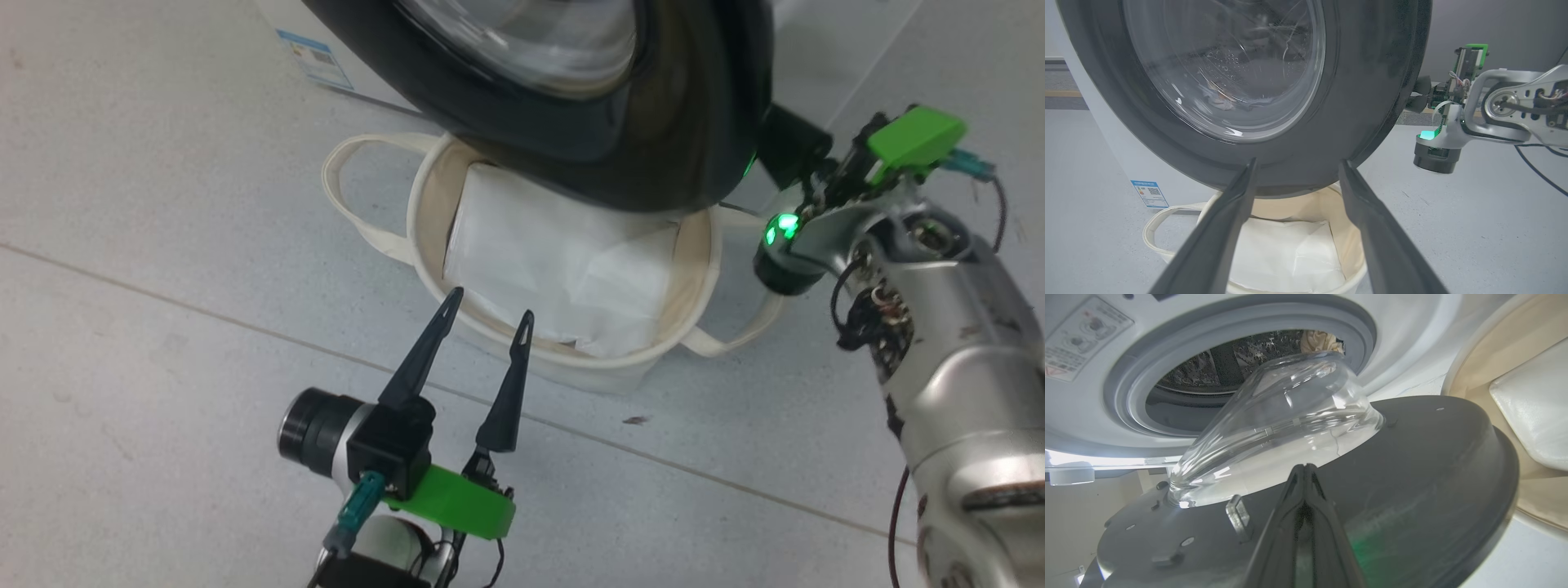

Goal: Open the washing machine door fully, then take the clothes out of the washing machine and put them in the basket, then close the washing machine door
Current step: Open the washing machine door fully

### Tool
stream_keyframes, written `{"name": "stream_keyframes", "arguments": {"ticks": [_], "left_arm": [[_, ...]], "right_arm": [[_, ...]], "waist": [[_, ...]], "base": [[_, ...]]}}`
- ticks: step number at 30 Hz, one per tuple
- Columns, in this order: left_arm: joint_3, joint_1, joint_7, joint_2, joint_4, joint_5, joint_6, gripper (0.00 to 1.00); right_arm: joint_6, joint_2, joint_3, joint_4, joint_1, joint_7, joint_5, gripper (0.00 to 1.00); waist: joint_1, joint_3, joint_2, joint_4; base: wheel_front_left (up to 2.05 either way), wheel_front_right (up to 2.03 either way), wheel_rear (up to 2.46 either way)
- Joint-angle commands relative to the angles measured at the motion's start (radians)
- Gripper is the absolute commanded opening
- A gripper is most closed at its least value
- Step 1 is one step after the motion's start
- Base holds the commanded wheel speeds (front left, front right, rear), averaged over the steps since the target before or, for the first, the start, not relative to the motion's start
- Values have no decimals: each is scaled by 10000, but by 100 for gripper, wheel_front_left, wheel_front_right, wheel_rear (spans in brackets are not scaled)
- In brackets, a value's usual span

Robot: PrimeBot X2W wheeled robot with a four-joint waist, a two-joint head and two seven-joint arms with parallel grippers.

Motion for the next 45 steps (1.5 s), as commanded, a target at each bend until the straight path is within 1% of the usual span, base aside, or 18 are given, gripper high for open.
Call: {"name": "stream_keyframes", "arguments": {"ticks": [1,2,8,14,18,23,28,33,35,38,41,43,45], "left_arm": [[373,103,-120,41,-281,-67,-59,100],[373,103,-120,41,-281,-67,-59,100],[508,296,-120,41,-268,-87,-69,100],[713,574,-120,41,-265,-136,-35,100],[856,749,-120,41,-322,-178,-9,100],[1004,887,-120,41,-345,-136,-27,100],[1182,1008,-120,41,-348,-112,-57,100],[1318,1121,-120,41,-296,-86,-116,100],[1376,1187,-120,41,-261,-75,-146,100],[1488,1349,-120,41,-179,-59,-183,100],[1636,1549,-120,41,-105,-40,-211,100],[1750,1686,-120,41,-70,-7,-236,100],[1870,1817,-120,47,-43,22,-272,100]], "right_arm": [[8,337,581,-435,128,123,319,0],[8,337,581,-435,128,123,319,0],[8,339,2462,-967,943,-197,1802,0],[8,339,4362,-1834,1744,-987,2851,0],[8,339,5430,-2373,2114,-1463,3498,0],[8,340,6280,-2614,2255,-2082,3958,0],[8,340,6492,-2598,2177,-2528,4007,0],[8,147,6460,-2849,2206,-3126,3346,0],[8,-18,6491,-3053,2273,-3590,2793,0],[8,-263,6462,-3465,2450,-4603,1819,0],[8,-573,6641,-4016,2677,-5743,537,0],[8,-910,6960,-4260,2777,-6768,-684,0],[8,-1205,7291,-4249,2866,-7943,-1908,0]], "waist": [[0,-114,0,11],[0,-114,0,11],[0,-482,0,119],[0,-869,0,205],[0,-986,0,262],[0,-1081,0,355],[0,-1182,0,317],[0,-1448,0,168],[0,-1611,0,75],[0,-1926,0,-118],[0,-2265,0,-345],[0,-2469,0,-513],[0,-2645,0,-682]], "base": [[0,0,0],[0,0,0],[0,0,0],[0,0,0],[0,0,0],[0,0,0],[0,0,0],[0,0,0],[0,0,0],[0,0,0],[0,0,0],[0,0,0],[0,0,0]]}}
